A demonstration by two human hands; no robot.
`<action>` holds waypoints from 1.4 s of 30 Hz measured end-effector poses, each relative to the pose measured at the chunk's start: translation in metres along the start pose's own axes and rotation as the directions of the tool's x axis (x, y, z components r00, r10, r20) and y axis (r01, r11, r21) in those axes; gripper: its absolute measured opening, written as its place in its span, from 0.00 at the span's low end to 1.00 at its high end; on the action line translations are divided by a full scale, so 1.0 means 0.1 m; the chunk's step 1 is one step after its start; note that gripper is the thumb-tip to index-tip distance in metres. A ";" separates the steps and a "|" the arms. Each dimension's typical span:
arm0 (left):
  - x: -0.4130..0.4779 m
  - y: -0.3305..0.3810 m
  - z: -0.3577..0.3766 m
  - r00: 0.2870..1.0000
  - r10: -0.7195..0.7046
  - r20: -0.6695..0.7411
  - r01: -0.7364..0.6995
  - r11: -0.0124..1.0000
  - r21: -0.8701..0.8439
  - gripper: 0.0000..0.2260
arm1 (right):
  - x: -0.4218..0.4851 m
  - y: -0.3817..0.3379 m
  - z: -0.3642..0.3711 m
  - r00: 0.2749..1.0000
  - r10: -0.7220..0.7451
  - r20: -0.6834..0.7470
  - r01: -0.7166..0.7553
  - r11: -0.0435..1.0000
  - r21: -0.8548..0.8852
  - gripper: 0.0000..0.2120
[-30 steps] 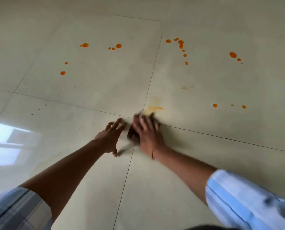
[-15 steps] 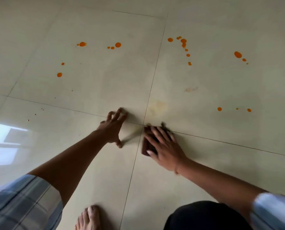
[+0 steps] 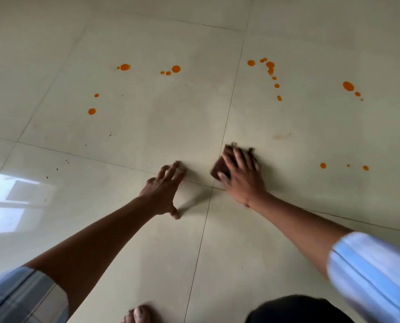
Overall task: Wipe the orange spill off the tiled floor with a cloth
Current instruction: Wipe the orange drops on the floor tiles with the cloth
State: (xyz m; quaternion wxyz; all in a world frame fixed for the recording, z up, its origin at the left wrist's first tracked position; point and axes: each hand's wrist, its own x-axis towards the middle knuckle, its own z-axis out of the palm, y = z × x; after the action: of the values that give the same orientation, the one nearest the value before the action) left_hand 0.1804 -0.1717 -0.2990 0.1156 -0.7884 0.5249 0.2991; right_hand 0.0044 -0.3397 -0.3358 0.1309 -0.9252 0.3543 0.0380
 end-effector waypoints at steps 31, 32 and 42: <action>-0.25 -2.86 -0.25 0.884 -0.467 0.002 0.446 0.842 -0.306 0.68 | 0.92 -2.19 0.32 0.794 -0.548 0.262 0.572 0.820 -0.019 0.31; -0.24 -2.82 -0.26 0.885 -0.465 0.009 0.446 0.843 -0.303 0.67 | 1.11 -2.24 0.28 0.848 -0.462 0.259 0.491 0.869 -0.058 0.31; -0.27 -2.93 -0.21 0.907 -0.420 -0.027 0.390 0.862 -0.323 0.67 | 1.60 -2.58 0.24 0.916 -0.343 0.206 0.363 0.929 -0.067 0.31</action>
State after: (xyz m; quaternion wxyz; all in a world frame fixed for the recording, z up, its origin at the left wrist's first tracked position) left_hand 0.4436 -0.0378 -0.3054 0.0252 -0.9027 0.2988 0.3085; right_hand 0.2959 -0.2525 -0.3295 0.1204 -0.9715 0.1646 0.1204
